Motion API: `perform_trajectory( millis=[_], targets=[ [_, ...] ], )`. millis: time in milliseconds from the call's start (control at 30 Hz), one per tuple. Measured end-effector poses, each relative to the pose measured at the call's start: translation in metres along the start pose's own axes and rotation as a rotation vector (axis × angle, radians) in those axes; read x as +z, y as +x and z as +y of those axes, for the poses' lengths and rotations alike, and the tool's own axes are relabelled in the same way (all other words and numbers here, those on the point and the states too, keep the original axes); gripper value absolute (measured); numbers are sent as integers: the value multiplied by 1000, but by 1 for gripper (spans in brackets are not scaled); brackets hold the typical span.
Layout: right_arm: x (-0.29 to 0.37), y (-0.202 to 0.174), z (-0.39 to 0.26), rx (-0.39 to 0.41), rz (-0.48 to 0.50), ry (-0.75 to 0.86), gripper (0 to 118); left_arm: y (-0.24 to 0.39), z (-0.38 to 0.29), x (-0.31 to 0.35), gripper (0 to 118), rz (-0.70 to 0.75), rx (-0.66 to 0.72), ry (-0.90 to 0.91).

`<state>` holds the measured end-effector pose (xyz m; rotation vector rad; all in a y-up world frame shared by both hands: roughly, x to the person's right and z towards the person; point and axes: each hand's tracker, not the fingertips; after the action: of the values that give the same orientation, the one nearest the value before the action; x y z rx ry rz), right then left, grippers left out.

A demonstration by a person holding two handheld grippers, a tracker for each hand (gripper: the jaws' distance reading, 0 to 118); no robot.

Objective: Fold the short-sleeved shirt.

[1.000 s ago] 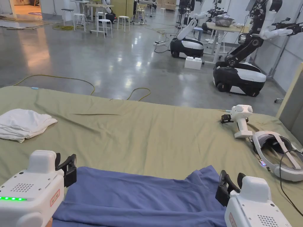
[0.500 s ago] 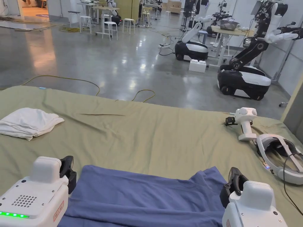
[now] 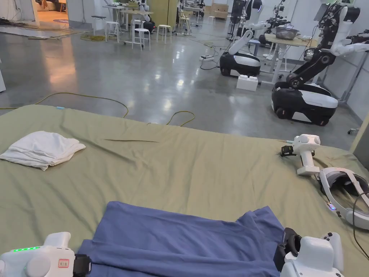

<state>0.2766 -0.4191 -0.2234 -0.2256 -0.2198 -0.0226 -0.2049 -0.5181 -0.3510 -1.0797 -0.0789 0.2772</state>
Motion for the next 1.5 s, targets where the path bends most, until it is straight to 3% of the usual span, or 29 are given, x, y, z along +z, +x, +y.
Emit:
perform_trajectory(
  millis=[167, 267, 300, 467, 533, 567, 667, 733, 1000, 1233, 1300, 1333, 1367, 1400, 1500],
  targets=[
    [0, 6, -7, 7, -5, -38, 0, 5, 3, -35, 55, 89, -34, -123],
    [2, 13, -14, 24, -16, -65, 0, 25, 1, -30, 53, 154, -77, -107],
    [2, 16, -16, 29, -19, -74, 0, 30, 1, -32, 50, 177, -89, -117],
    [0, 38, -26, 54, -60, -145, 0, 67, -14, 0, 10, 193, -202, -114],
    [-6, 50, -29, 74, -89, -217, 1, 68, -17, 7, 8, 183, -207, -114],
    [-10, 57, -31, 82, -101, -264, 8, 64, -16, 11, 8, 166, -199, -111],
    [-25, 85, -38, 46, -106, -388, 55, 55, -17, 28, 8, 108, -130, -76],
    [-33, 101, -45, 14, -97, -445, 57, 46, -13, 30, 8, 95, -118, -64],
    [-61, 118, -76, 56, -7, -657, 62, 37, -12, 44, 8, 84, -132, -19],
    [-104, 108, -112, 71, 48, -811, 58, 34, -12, 44, 8, 94, -141, -5],
    [-103, 103, -112, 86, 34, -791, 55, 30, -10, 40, 8, 89, -138, -4],
    [-102, 103, -112, 95, 34, -780, 44, 30, -9, 40, 8, 89, -138, -2],
    [-102, 104, -111, 91, 58, -772, 23, 30, -7, 40, 8, 88, -141, 0],
    [-99, 103, -111, 87, 75, -766, 11, 29, -8, 39, 8, 87, -141, 1],
    [-92, 101, -105, 107, 62, -752, 8, 30, -5, 40, 7, 85, -149, 17]
  ],
)
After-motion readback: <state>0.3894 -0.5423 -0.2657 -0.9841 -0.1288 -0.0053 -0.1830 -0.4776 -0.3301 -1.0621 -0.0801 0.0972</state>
